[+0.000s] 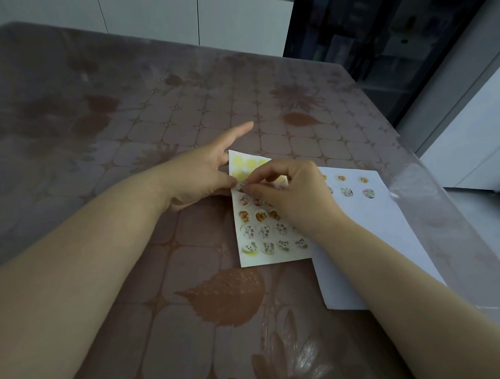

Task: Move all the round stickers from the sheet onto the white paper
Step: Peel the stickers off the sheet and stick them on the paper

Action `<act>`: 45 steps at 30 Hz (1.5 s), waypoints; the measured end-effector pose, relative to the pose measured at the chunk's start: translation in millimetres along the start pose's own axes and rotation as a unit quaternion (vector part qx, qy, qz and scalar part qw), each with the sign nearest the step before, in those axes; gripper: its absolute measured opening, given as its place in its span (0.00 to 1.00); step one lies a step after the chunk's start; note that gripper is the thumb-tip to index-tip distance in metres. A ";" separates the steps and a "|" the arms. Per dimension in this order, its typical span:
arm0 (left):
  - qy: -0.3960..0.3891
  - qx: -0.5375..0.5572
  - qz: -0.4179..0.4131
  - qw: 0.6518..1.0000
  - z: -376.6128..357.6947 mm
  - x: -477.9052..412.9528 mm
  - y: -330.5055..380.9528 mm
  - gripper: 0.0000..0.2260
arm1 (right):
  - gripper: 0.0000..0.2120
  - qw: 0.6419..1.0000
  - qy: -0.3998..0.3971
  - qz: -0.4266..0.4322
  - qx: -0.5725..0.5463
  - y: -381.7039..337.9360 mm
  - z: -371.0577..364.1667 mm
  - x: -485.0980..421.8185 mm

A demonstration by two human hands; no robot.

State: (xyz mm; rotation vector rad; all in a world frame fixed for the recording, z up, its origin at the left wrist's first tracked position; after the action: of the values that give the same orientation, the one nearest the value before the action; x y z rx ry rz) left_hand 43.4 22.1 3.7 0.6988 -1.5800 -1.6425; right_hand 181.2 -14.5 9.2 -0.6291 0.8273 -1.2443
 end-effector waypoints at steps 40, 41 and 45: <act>0.086 -0.049 -0.010 0.995 12.8 -0.4 -2.1 0.41 | 0.06 0.959 -0.097 -0.234 0.130 41.0 70.4 8.6; 0.086 -0.049 -0.009 0.995 12.3 -0.3 -2.0 0.41 | 0.06 0.958 -0.095 -0.235 0.132 40.9 69.6 8.8; 0.080 -0.049 0.001 0.996 11.5 0.6 -2.9 0.42 | 0.05 0.956 -0.089 -0.238 0.148 40.2 67.9 9.1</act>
State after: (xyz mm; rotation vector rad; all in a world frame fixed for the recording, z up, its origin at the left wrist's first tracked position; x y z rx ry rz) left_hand 33.4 28.2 1.9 0.7576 -1.3777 -1.6079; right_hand 260.6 -16.0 13.9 -0.7043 0.3306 -1.6805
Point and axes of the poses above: each hand's wrist, its own x-axis away from the middle knuckle, its own z-axis out of the back of the hand, y = z × x, the point moved 4 cm from there along -x, towards the middle knuckle, and after that the axes turned 3 degrees about x, right-handed, at the moved point
